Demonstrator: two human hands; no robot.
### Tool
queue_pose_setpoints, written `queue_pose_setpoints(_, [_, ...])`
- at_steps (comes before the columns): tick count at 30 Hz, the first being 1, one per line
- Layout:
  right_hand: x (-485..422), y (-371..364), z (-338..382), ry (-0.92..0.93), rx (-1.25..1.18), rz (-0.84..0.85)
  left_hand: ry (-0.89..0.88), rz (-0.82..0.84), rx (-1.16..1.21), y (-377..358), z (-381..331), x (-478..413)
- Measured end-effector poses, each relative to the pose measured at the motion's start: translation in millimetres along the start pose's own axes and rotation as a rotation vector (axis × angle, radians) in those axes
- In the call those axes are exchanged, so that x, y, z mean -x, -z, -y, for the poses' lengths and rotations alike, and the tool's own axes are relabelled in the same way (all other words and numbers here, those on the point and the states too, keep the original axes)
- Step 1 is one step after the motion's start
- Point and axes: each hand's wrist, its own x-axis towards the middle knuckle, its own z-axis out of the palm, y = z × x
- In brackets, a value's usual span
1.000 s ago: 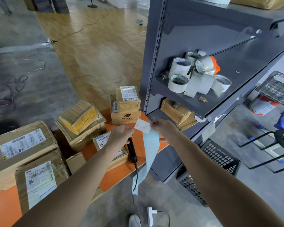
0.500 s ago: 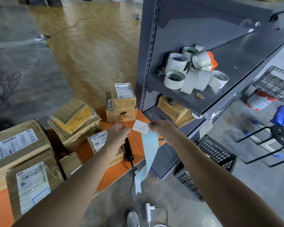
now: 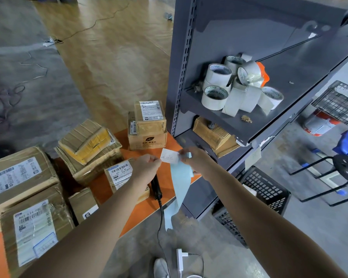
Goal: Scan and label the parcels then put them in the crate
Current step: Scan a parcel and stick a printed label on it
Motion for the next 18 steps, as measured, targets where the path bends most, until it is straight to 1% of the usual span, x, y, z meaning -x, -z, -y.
queue_pose_setpoints(6, [-15.5, -20.0, -19.1, 0.108, 0.168, 0.064, 0.081, -0.052, 0.039, -11.4, 2.4, -5.7])
queue_pose_setpoints(9, [-24.5, -23.2, -27.8, 0.073, 0.211, 0.031, 0.136, -0.104, 0.088, -6.5, 8.1, -9.4])
queue_pose_setpoints(13, [-40.3, -29.9, -37.8, 0.114, 0.319, -0.004, 0.191, -0.079, 0.201, -2.7, 14.7, -8.6])
queue_pose_setpoints(18, [-55.9, -48.6, -46.3, 0.134, 0.469, -0.073, 0.292, -0.102, 0.356, -4.2, 25.2, -8.2])
